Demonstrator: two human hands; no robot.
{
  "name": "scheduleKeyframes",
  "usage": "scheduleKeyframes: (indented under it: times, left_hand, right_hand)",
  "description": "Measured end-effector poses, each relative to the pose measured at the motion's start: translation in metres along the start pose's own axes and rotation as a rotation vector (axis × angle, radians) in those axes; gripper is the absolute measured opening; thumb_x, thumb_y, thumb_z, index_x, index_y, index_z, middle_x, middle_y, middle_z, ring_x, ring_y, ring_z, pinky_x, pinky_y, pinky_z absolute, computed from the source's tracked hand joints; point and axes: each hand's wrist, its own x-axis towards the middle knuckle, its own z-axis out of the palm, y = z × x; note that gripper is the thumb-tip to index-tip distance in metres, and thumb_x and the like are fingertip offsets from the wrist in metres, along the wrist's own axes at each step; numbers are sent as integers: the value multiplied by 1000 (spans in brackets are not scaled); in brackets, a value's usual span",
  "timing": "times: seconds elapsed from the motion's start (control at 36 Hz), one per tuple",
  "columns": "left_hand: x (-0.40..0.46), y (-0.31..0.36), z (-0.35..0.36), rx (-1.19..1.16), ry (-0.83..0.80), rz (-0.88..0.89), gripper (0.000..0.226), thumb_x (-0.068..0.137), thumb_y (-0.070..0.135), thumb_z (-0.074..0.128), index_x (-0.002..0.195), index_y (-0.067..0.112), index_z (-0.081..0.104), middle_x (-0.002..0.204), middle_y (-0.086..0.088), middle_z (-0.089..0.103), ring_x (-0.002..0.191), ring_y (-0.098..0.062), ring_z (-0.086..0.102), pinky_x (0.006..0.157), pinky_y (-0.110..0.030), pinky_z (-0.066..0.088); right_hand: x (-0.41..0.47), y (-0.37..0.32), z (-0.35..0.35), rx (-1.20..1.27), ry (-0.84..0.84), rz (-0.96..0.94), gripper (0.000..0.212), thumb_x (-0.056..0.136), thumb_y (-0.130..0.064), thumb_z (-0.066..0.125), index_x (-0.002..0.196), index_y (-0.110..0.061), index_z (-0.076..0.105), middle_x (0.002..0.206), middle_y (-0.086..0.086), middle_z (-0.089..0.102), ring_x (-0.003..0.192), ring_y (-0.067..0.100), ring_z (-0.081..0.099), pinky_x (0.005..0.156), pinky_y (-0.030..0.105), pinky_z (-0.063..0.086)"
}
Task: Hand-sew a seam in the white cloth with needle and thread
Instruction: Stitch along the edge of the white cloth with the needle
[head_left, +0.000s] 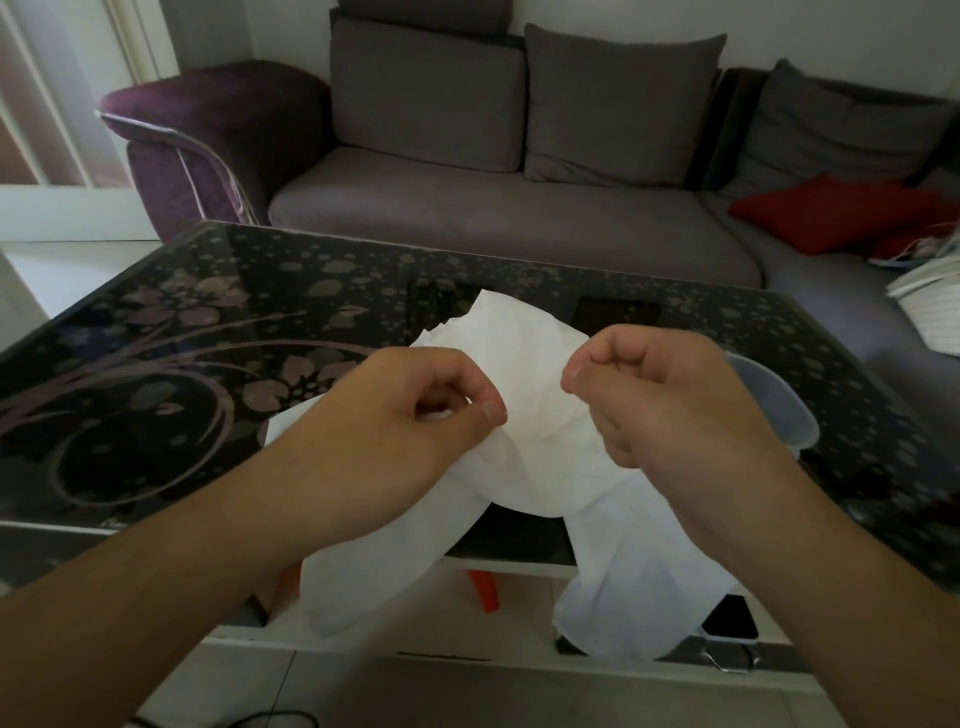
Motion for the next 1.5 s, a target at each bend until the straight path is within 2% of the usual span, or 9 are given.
scheduleKeyframes:
  times: [0.14, 0.25, 0.44, 0.56, 0.69, 0.83, 1.28, 1.42, 1.5]
  left_hand:
    - [0, 1, -1, -7, 1, -1, 12, 99, 32, 64, 93, 35, 75, 93, 25, 74, 93, 5, 69, 88, -19, 51]
    - [-1, 1, -1, -18, 6, 7, 14, 99, 29, 64, 93, 34, 75, 94, 24, 74, 95, 4, 68, 88, -19, 49]
    - [-4, 3, -7, -64, -21, 6, 21, 101, 23, 62, 98, 38, 76, 96, 17, 73, 92, 2, 66, 79, -14, 42]
    - [-6, 4, -10, -102, -49, 12, 28, 98, 14, 65, 100, 39, 77, 97, 12, 74, 82, -7, 67, 80, -26, 48]
    - [-5, 6, -11, -118, -47, 3, 34, 97, 8, 64, 101, 40, 76, 99, 15, 75, 86, -3, 68, 81, -22, 46]
    - [-5, 5, -11, -143, -34, 47, 32, 96, 7, 65, 103, 36, 76, 99, 10, 76, 79, -27, 67, 75, -34, 52]
    - [-10, 9, -14, -110, -18, 142, 34, 99, 5, 64, 109, 35, 75, 104, 10, 77, 89, -38, 71, 82, -64, 57]
    - [-8, 6, -14, -52, -2, 107, 26, 96, 19, 66, 108, 41, 74, 98, 14, 73, 79, -13, 69, 72, -28, 54]
    - [-6, 4, -13, -9, -30, 42, 15, 97, 31, 65, 106, 39, 75, 99, 18, 73, 93, -5, 68, 83, -27, 52]
  right_hand:
    - [0, 0, 1, 45, 65, 9, 16, 96, -22, 66, 82, -23, 73, 54, -10, 56, 49, 4, 48, 55, 26, 39]
    - [3, 1, 0, 122, 118, 69, 6, 95, -21, 69, 94, -27, 71, 79, -4, 60, 64, 14, 51, 60, 30, 40]
    - [3, 1, 2, 160, 99, 81, 16, 98, -16, 66, 98, -32, 71, 68, 2, 58, 57, 15, 48, 52, 27, 40]
    - [-1, 2, 6, 94, 37, 12, 16, 100, -24, 64, 94, -37, 70, 60, -11, 57, 54, 7, 50, 53, 24, 41]
    - [-3, -1, 7, 34, -120, -61, 18, 100, -28, 63, 100, -44, 70, 52, -11, 55, 47, 4, 48, 54, 22, 38]
    - [-6, -3, 5, 68, -323, -61, 20, 101, -23, 61, 105, -40, 72, 49, -10, 49, 46, 8, 40, 51, 26, 34]
    - [-4, -5, 2, 4, -440, -102, 24, 105, -15, 52, 110, -30, 70, 50, -20, 55, 49, -5, 55, 48, 8, 38]
    - [0, -1, 3, 6, -377, -80, 15, 103, -20, 57, 95, -18, 69, 50, -13, 50, 45, 1, 46, 51, 17, 33]
    - [-1, 0, 3, -2, -350, -98, 16, 104, -17, 56, 93, -18, 68, 48, -20, 53, 48, -5, 54, 49, 10, 35]
